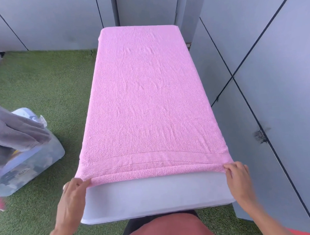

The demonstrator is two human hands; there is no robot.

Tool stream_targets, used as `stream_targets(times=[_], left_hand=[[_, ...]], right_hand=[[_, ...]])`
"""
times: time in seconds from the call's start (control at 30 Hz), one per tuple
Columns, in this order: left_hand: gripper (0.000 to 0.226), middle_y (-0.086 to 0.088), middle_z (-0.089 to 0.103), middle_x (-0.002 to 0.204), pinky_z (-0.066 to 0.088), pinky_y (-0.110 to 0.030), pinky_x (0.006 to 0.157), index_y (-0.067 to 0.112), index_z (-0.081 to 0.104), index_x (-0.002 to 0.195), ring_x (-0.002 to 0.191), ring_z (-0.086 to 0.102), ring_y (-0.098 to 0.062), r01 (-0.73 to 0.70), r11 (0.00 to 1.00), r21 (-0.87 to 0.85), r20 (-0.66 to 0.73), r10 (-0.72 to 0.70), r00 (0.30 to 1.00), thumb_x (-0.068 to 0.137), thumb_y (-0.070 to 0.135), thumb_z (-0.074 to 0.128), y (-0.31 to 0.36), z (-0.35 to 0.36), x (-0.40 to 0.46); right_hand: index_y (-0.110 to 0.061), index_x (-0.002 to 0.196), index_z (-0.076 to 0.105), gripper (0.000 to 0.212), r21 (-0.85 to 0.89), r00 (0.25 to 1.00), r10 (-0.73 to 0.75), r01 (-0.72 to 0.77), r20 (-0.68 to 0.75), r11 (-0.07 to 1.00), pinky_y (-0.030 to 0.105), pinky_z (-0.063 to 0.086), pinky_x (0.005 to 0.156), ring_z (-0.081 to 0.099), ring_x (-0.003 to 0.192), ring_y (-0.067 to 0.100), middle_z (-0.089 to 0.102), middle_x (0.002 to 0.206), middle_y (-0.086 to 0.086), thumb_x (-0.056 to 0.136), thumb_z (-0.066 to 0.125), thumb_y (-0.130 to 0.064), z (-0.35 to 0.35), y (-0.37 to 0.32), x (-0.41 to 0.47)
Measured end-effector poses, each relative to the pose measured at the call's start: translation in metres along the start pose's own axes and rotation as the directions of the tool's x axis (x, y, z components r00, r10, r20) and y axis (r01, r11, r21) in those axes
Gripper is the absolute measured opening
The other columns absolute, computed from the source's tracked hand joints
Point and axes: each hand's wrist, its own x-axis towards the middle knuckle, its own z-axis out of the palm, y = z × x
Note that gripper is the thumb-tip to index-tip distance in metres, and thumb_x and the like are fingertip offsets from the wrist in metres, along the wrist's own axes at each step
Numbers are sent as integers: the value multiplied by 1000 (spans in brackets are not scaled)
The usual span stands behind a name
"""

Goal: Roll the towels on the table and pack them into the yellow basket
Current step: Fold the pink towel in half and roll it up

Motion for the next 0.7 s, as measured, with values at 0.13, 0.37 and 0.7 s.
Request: stream_targets(times=[0.13,0.37,0.7], left_hand=[[60,-11,50,105,52,-42,46,9,61,120,90,48,-33,-42,997,62,-51,46,998,65,-13,74,-2,16,-14],[39,-10,58,106,53,-45,63,8,64,112,97,50,-33,-8,993,120,-53,15,998,78,-10,63,-2,20,12],[15,4,67,88,48,-29,72,27,61,91,82,64,-15,265,915,-304,403,-129,906,85,16,70,-26,-23,56]], right_hand=[[-2,115,66,38,-20,997,-46,47,61,999,41,49,91,46,109,25,54,111,7,78,73,-1,-2,1,-10],[-1,108,68,27,15,995,-16,15,98,1000,36,42,92,53,102,29,61,103,9,84,59,9,-3,2,17],[-21,87,70,12,232,844,78,-234,531,944,31,50,72,67,81,18,71,83,1,83,71,-10,-40,22,57]])
